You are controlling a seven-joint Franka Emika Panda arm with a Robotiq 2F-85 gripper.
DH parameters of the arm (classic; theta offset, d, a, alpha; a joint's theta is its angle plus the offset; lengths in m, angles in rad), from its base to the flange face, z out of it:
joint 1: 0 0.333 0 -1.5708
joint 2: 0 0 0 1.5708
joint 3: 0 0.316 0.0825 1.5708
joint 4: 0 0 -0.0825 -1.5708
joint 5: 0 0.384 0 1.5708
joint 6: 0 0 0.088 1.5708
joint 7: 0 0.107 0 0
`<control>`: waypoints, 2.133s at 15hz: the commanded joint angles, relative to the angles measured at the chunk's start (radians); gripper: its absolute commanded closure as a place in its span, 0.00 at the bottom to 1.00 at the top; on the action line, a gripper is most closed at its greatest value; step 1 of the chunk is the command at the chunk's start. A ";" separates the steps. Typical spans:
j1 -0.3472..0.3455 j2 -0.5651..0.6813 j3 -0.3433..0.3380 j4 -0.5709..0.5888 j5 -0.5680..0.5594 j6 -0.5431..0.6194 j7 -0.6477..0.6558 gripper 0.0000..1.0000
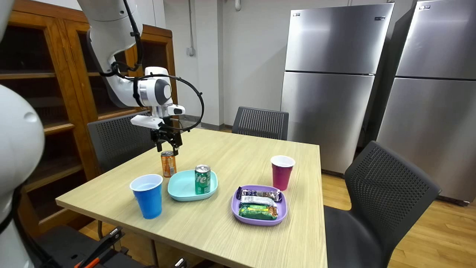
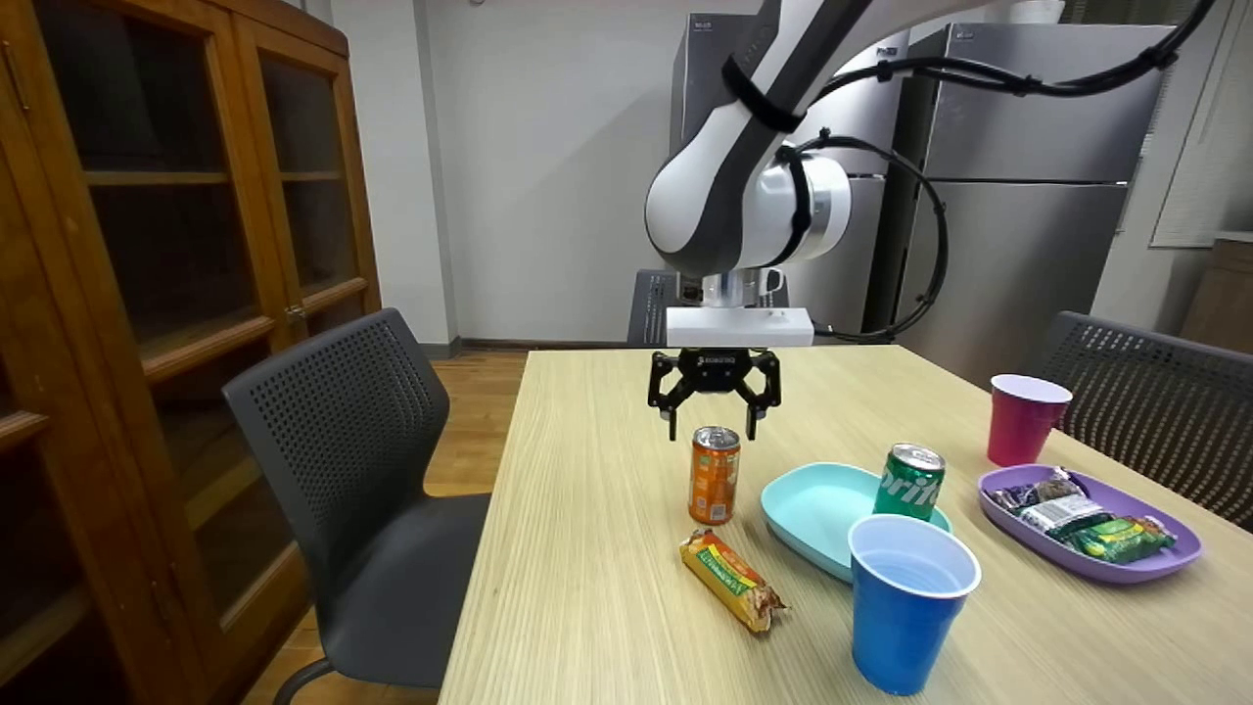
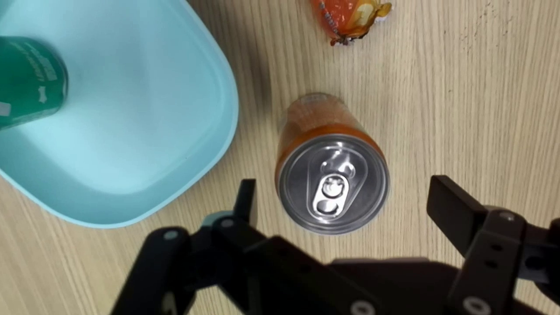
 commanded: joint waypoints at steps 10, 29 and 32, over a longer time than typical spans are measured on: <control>0.016 0.050 -0.032 0.021 -0.023 -0.020 0.007 0.00; -0.014 -0.031 -0.055 0.022 0.072 -0.041 0.122 0.62; -0.021 -0.065 -0.074 0.010 0.073 -0.039 0.154 0.62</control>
